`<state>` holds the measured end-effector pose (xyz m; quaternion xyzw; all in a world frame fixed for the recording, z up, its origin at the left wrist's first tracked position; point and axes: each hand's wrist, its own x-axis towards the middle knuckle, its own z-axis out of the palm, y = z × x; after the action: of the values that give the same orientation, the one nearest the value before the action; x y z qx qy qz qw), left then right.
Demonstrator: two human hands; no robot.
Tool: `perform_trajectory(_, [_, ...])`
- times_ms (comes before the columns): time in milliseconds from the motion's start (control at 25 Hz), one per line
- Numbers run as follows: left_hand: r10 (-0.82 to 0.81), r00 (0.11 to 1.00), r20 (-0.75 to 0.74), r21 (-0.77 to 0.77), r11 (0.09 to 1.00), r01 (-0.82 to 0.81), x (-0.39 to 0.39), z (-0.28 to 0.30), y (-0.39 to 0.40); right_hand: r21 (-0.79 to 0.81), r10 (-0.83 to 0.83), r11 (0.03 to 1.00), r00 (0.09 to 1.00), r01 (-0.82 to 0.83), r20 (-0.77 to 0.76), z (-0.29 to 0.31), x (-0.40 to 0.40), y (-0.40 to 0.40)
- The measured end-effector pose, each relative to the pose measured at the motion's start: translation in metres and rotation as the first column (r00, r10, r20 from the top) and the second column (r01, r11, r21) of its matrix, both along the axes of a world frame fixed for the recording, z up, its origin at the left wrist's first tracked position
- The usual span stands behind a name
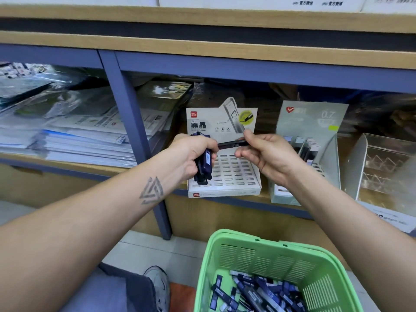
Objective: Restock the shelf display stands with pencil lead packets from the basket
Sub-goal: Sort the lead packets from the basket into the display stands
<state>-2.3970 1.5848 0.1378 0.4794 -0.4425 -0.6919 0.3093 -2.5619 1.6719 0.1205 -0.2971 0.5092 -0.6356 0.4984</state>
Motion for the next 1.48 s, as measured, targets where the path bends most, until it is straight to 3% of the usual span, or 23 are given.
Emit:
perform_trajectory(160, [-0.116,0.993,0.033,0.074,0.991,0.114,0.011,0.004,-0.008,0.01,-0.081,0.996,0.937,0.09,-0.341,-0.001,-0.001,-0.021])
perform_trajectory(360, [-0.154,0.987,0.046,0.073,0.986,0.15,0.027,0.018,-0.019,0.056,0.016,0.998,0.809,0.022,-0.588,-0.002,-0.008,-0.031])
perform_trajectory(560, [-0.143,0.989,0.025,0.116,0.983,0.139,0.037,0.028,-0.031,0.053,0.036,0.998,0.487,0.021,-0.872,0.006,0.002,-0.047])
perform_trajectory(840, [-0.148,0.989,0.018,0.078,0.986,0.146,0.041,0.03,-0.038,-0.186,-0.185,0.982,0.302,0.026,-0.935,-0.002,0.016,-0.07])
perform_trajectory(1040, [-0.151,0.988,0.035,0.017,0.988,0.151,0.038,0.031,-0.04,-0.19,-0.189,0.981,0.344,0.032,-0.92,-0.013,0.012,-0.078])
perform_trajectory(1400, [-0.084,0.994,0.071,-0.059,0.994,0.089,0.031,0.029,-0.039,-0.144,-0.137,0.99,0.315,0.001,-0.939,-0.027,0.01,-0.091])
perform_trajectory(1480, [-0.079,0.994,0.073,-0.063,0.994,0.084,0.03,0.028,-0.039,-0.2,-0.199,0.98,0.195,0.014,-0.96,-0.027,0.012,-0.092])
